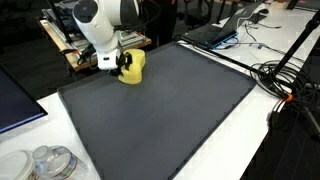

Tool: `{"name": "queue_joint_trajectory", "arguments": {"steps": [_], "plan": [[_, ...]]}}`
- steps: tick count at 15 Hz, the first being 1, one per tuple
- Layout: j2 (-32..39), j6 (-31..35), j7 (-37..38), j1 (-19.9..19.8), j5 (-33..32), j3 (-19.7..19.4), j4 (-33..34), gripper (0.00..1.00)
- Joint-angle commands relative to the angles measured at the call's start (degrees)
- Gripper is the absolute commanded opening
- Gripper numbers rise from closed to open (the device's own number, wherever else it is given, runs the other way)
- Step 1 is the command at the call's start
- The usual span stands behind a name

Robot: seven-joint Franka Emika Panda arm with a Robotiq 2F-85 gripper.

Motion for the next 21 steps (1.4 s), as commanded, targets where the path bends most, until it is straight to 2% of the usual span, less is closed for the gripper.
{"name": "queue_joint_trajectory", "arguments": {"steps": [1, 2, 4, 5, 7, 11, 16, 21], "plan": [[-1.73, -4.63, 1.53, -0.66, 0.65, 0.53, 0.72, 0.07], [-2.71, -6.27, 1.13, -0.83, 1.51, 0.81, 0.78, 0.03], [-6.10, -9.66, 3.49, -0.10, 1.90, 0.69, 0.17, 0.02], [-7.55, -11.35, 4.52, 0.24, 1.97, 0.61, 0.10, 0.06], [-11.42, -14.78, 6.40, 0.91, 3.06, 0.53, 0.21, 0.05], [-18.06, -18.86, 11.48, 2.49, 9.19, -0.19, 1.94, 0.03], [-24.03, -16.28, 21.27, 4.88, 17.06, -1.12, 3.84, 0.02], [-27.91, -11.88, 31.71, 5.74, 19.93, -1.85, 5.35, 0.02]]}}
